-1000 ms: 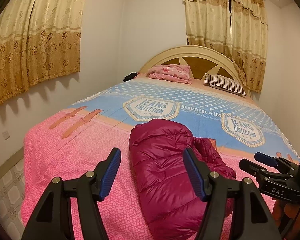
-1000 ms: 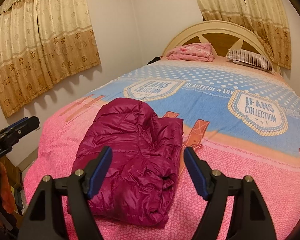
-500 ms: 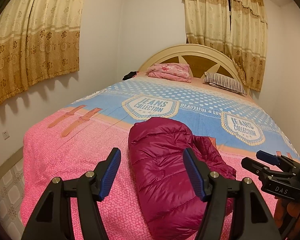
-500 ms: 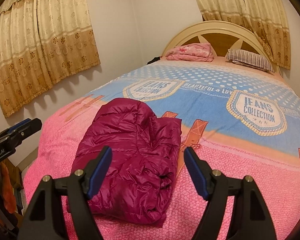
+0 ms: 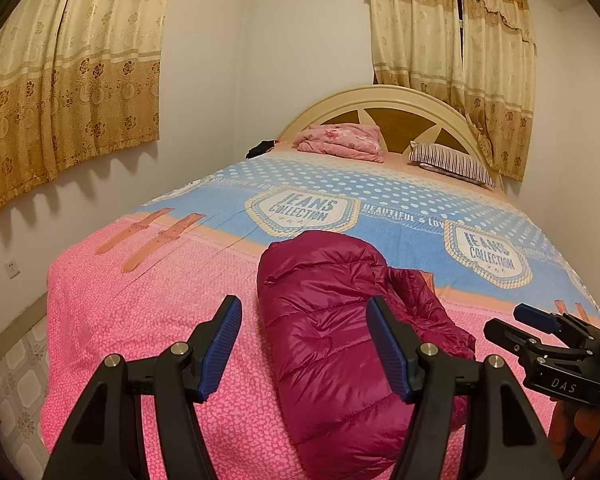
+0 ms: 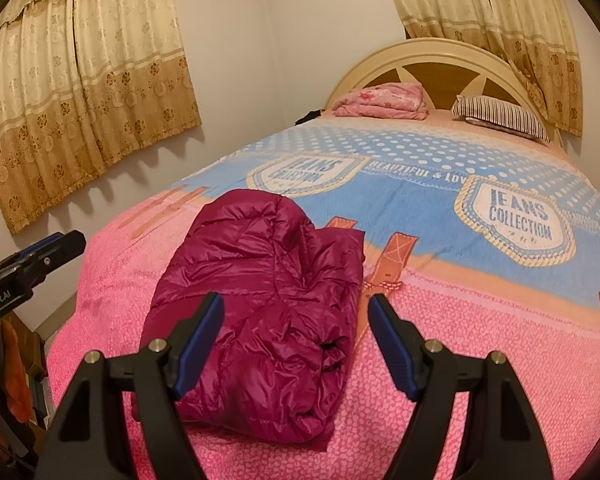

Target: Fold large clothes

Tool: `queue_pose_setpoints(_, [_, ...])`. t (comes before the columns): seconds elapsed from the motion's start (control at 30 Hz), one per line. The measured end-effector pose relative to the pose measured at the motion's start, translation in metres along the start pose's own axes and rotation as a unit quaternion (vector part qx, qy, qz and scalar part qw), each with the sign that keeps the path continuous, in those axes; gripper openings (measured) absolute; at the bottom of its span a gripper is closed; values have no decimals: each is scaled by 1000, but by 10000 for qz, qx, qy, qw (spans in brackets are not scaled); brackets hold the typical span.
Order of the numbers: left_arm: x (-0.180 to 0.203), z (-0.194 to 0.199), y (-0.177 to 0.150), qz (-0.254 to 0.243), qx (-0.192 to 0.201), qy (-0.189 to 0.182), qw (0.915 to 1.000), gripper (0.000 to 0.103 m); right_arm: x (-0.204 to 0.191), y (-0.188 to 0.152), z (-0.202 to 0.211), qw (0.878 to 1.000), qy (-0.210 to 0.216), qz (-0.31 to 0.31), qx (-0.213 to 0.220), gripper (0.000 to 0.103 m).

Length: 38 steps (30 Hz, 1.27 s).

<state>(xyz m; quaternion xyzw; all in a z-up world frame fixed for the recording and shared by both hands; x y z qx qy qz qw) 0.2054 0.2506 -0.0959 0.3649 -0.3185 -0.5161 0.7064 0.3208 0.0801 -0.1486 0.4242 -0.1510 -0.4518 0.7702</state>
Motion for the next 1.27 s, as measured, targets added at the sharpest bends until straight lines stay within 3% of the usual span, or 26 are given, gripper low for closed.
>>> queue_pose_setpoints(0.67, [-5,0,5,51,86,269,9996,67,-2,-3,1,10000,10,45,24,78])
queue_pose_setpoints(0.8, [-2,1,5,69,92,213,9997,87,-3,-3,0,10000,12,73,16,78])
queue_pose_setpoints(0.97, [-3,3,7,45,195,425,9989,93,-5,-5,0,9999,20,99,5,78])
queue_pose_setpoints(1.27, [2,3,5,-149,307,511,9981,94,-5,-8,-1,10000,39,73,-41,78])
Point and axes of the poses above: each gripper's, at about its wrist camera, not at the fingertips, and z roughly against the way its jaws point, x to its right, y to its top, the point moved 9 cm from there along -z, roughly the way its jaws point, and after that the axes turned 3 degrees about -x, right-handed, at the moved point
